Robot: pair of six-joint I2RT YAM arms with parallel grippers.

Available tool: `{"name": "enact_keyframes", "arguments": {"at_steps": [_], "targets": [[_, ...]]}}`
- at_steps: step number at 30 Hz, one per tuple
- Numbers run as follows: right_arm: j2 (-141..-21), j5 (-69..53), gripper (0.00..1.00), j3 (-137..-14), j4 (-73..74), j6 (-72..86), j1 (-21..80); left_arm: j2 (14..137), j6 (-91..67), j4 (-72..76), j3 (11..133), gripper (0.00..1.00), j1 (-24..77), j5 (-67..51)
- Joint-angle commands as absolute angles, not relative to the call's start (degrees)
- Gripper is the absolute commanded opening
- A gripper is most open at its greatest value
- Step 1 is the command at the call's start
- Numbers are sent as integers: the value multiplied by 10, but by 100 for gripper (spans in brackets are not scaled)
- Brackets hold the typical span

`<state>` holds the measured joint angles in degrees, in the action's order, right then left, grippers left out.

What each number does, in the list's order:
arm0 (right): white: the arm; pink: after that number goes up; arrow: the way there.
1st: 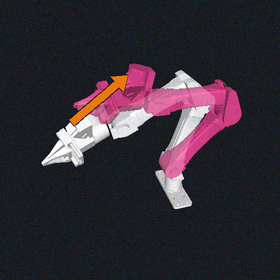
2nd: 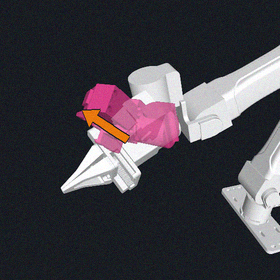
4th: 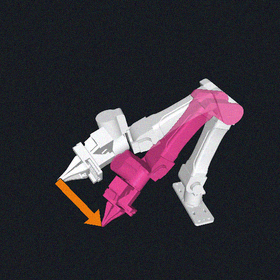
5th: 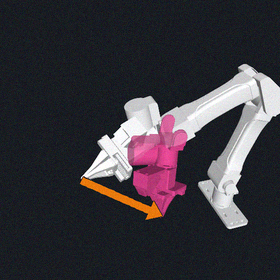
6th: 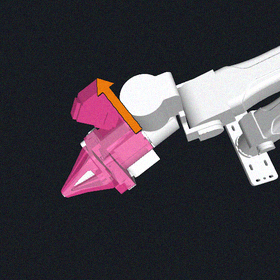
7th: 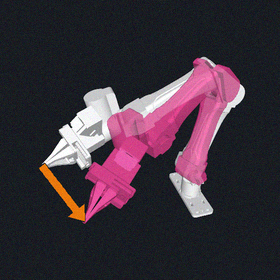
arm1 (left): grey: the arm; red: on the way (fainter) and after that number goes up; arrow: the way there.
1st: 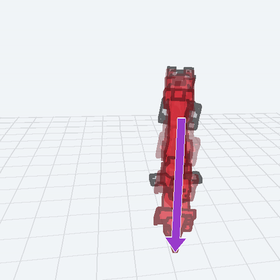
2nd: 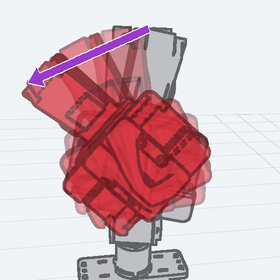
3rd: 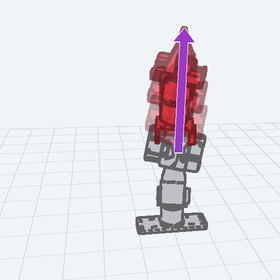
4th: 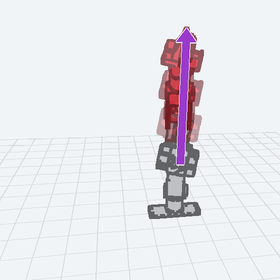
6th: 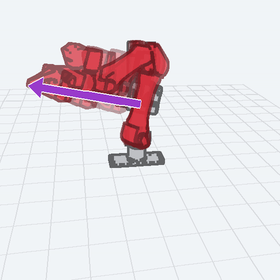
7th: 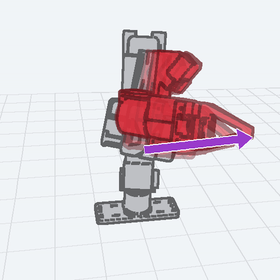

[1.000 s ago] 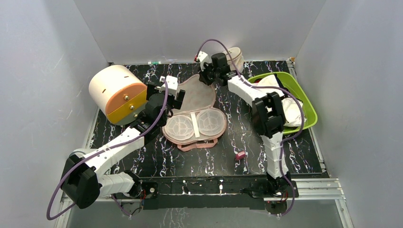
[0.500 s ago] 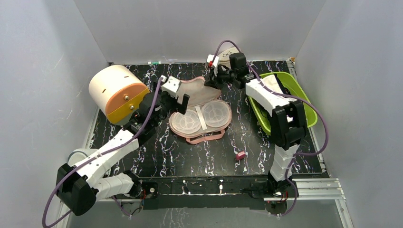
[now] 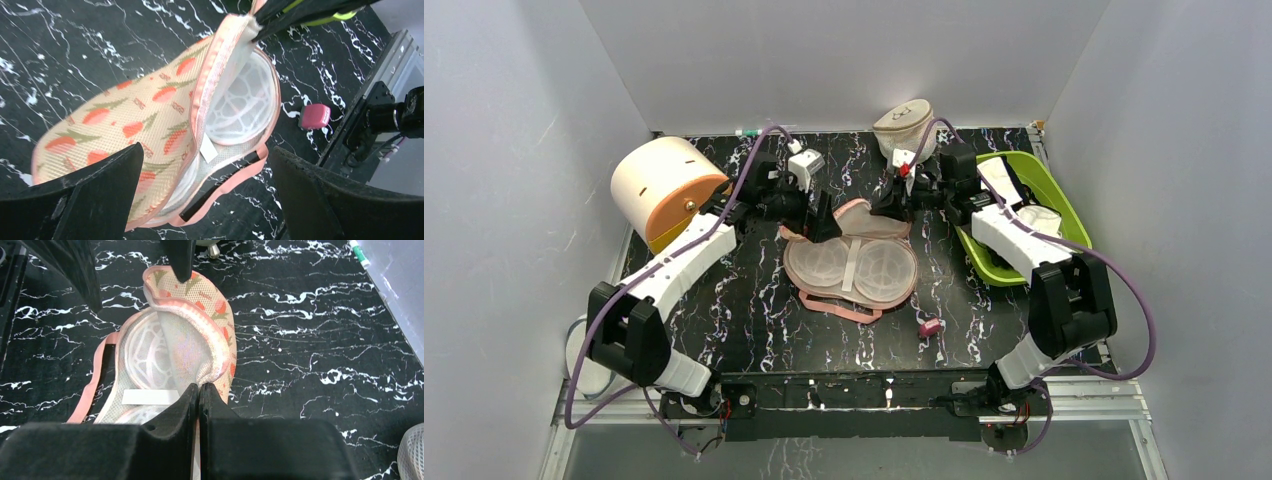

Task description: Unzip the laundry bag and remove the bra

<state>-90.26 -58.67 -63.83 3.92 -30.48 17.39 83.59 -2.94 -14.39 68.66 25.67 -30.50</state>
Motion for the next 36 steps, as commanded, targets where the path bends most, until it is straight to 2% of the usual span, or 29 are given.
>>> {"name": "enact_keyframes", "arguments": {"at_steps": [1, 4, 6, 8, 11, 14, 16, 21, 26, 30, 36], "targets": [[-873, -629, 0, -637, -19, -287, 171, 829, -40, -165, 673, 95, 274, -334], [-868, -632, 0, -632, -27, -276, 171, 846, -21, -185, 676, 85, 310, -278], [-866, -631, 0, -631, -27, -270, 171, 852, -9, -197, 677, 72, 334, -227], [-864, -630, 0, -630, -26, -262, 171, 847, -1, -199, 675, 55, 356, -168], [-859, -605, 5, -628, -24, -231, 171, 824, 10, -194, 665, 33, 371, -98], [-850, -533, 32, -606, -76, -120, 172, 797, 11, -185, 653, 9, 375, -72], [-845, -473, 48, -602, -85, -44, 172, 787, 6, -179, 642, 0, 375, -70], [-829, -389, 72, -662, 37, 34, 172, 787, 0, -188, 628, 0, 378, -80], [-768, -208, 86, -711, 156, 89, 171, 787, -2, -204, 624, 0, 383, -90], [-686, -117, 92, -715, 247, 107, 170, 787, -17, -208, 613, 0, 404, -129], [-629, -99, 93, -693, 256, 109, 170, 805, -50, -194, 573, 8, 415, -185]]}}
